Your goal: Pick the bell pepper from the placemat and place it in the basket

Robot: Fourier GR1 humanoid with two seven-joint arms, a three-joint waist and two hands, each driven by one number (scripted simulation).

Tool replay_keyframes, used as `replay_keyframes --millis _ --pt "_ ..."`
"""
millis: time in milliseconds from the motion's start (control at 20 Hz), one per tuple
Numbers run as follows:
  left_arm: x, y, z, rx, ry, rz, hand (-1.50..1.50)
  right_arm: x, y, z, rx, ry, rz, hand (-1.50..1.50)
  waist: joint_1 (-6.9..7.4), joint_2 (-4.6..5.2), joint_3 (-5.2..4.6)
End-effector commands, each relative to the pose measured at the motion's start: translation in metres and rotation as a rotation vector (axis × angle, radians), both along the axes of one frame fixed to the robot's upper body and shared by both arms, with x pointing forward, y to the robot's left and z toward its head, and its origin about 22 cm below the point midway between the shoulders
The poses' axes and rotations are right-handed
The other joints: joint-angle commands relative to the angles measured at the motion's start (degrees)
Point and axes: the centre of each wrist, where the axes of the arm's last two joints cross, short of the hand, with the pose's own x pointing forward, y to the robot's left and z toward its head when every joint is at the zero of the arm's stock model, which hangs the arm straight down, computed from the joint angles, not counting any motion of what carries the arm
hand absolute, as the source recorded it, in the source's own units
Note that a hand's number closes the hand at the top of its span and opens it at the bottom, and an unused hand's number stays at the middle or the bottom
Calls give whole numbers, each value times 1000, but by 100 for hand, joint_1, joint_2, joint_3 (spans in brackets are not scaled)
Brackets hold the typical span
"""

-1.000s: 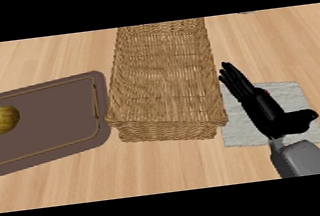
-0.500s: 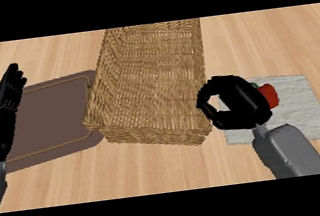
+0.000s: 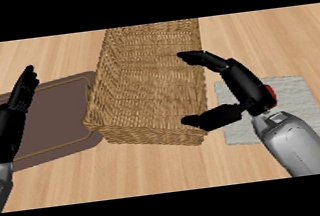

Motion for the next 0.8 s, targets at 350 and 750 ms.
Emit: replay_keyframes --millis 350,750 --pt "2 -16 0 3 15 -44 0 31 -50 126 -1007 10 18 -150 121 17 -17" --pt "9 -13 0 -5 -16 -40 0 54 -46 167 -1221 230 215 -150 158 72 10"
